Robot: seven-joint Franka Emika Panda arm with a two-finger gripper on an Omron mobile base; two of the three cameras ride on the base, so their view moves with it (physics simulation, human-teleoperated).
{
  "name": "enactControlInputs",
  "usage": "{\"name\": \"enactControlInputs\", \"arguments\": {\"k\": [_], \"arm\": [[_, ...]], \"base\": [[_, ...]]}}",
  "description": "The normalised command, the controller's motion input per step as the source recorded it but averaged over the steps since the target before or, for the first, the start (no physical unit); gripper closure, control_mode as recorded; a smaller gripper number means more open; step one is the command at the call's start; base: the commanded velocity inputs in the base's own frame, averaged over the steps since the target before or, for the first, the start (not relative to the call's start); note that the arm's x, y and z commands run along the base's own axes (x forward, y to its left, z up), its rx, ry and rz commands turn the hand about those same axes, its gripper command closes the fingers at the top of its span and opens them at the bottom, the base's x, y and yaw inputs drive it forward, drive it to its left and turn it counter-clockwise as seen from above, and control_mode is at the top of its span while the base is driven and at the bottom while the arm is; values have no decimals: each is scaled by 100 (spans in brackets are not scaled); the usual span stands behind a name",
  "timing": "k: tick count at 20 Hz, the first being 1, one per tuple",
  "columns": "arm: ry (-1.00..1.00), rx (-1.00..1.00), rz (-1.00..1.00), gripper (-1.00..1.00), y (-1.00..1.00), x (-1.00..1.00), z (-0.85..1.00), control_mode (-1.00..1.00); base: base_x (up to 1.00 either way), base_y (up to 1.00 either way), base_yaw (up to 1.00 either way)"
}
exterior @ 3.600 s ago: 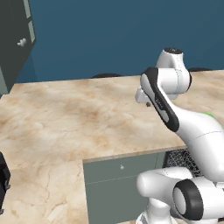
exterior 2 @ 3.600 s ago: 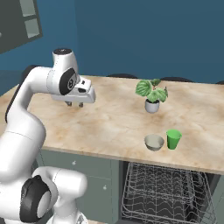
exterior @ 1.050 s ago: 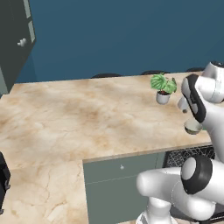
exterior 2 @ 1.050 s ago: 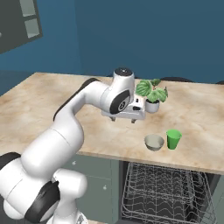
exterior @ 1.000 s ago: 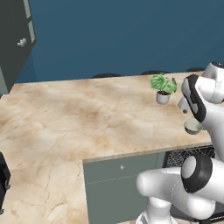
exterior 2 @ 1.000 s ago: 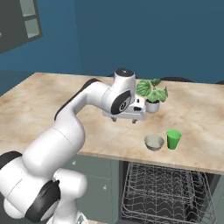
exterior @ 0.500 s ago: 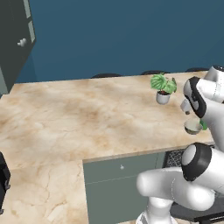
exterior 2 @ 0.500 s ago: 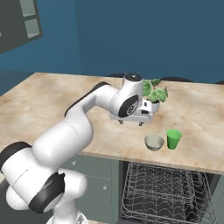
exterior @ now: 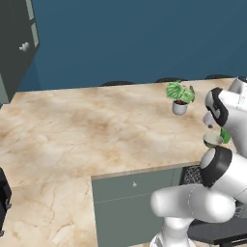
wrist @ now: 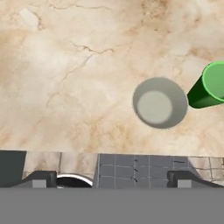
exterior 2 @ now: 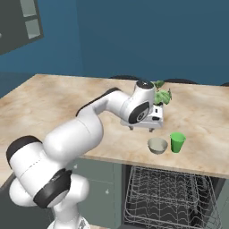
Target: Pick up the cup and bowl from the counter, place them in the dishwasher, and close the dishwasher door.
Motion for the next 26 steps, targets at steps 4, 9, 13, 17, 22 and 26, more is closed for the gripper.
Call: {"name": "enactControlInputs", "arguments": {"k": [4, 9, 13, 17, 22, 26], "arm": [[1, 0, 0, -100, -30, 19, -17, -100], [1, 0, 0, -100, -29, 22, -17, -100], [1, 0, 0, -100, -29, 20, -19, -100], [0, 0, 0, -100, -31, 21, -16, -100], [3, 0, 0, -100, -29, 32, -20, -100], [3, 0, 0, -100, -28, 31, -22, -100]], "base": [[0, 0, 0], [0, 0, 0], [0, 0, 0], [0, 0, 0], [0, 0, 0], [0, 0, 0]]}}
